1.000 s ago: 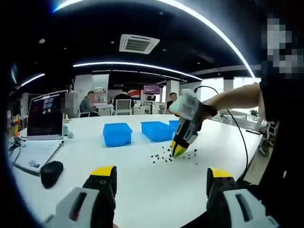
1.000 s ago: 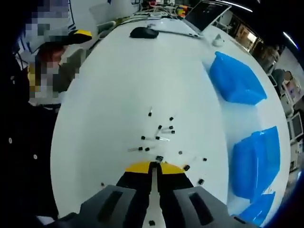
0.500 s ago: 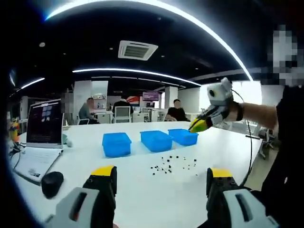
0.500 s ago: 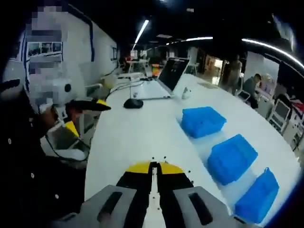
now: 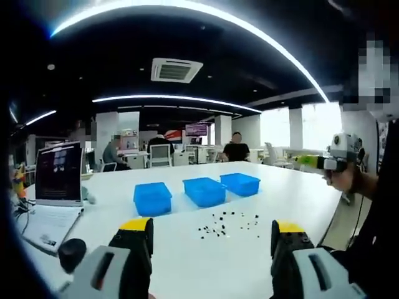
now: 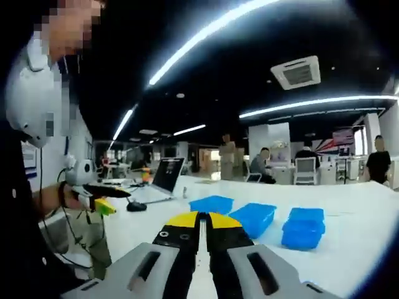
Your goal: Pick up the resistors one by one and place each resistor into its matching bin, sorting the parts by color and model until every resistor is separated into the correct bin for its type
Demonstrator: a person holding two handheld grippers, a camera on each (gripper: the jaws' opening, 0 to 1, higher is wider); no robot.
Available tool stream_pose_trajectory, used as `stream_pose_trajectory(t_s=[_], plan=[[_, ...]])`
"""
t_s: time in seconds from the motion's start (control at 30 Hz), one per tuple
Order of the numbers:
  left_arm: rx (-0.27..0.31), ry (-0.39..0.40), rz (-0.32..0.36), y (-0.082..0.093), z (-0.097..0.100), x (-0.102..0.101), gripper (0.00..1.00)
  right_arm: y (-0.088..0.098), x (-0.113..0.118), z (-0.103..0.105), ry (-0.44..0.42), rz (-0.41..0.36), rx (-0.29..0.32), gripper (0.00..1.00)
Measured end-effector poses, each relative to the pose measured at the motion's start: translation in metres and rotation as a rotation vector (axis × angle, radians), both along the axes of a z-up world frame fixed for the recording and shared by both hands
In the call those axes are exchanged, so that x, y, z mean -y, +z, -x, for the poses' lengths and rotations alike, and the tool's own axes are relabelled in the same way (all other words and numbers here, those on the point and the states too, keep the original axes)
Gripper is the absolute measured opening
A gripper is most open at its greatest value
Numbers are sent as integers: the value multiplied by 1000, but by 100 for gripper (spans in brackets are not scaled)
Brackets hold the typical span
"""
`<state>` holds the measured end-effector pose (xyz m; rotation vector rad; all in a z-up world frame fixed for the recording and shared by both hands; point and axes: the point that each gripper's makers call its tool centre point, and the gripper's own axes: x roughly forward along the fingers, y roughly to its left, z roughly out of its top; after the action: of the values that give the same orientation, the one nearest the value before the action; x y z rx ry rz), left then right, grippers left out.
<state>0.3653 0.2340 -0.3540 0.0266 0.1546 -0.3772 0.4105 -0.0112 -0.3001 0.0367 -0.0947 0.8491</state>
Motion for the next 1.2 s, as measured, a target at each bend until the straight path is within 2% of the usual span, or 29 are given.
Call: stream_pose_trajectory(t_s=[0.17, 0.37, 0.47, 0.67, 0.73, 0.8, 0.9, 0.93, 0.97, 1.0, 1.13, 1.17, 1.2], plan=[[3, 5, -2, 1, 1, -3, 77, 8, -11, -6, 32, 18, 25, 7], [7, 23, 10, 0, 5, -9, 77, 19, -43, -36, 92, 14, 27, 7], [9, 35, 16, -1, 6, -13, 77, 21, -70, -59, 117, 46, 38, 7], [11, 66, 28, -2, 8, -24, 77, 34, -139, -110, 178, 67, 33, 7], [11, 78, 29, -3, 8, -28, 77, 40, -163, -125, 193, 86, 63, 7], [10, 98, 31, -4, 8, -34, 77, 42, -186, -142, 204, 86, 50, 7], [14, 121, 39, -2, 9, -42, 77, 40, -220, -163, 215, 104, 37, 7], [15, 124, 39, -2, 9, -42, 77, 40, -224, -166, 216, 109, 35, 7], [18, 137, 41, -1, 9, -46, 77, 35, -246, -180, 222, 145, 27, 7], [19, 144, 42, -1, 9, -48, 77, 35, -256, -187, 220, 143, 26, 7], [17, 181, 53, -1, 8, -57, 77, 26, -291, -212, 208, 203, 21, 7], [18, 186, 54, -1, 8, -58, 77, 25, -293, -214, 206, 207, 20, 7], [17, 190, 55, -1, 8, -59, 77, 21, -298, -226, 187, 221, 10, 7]])
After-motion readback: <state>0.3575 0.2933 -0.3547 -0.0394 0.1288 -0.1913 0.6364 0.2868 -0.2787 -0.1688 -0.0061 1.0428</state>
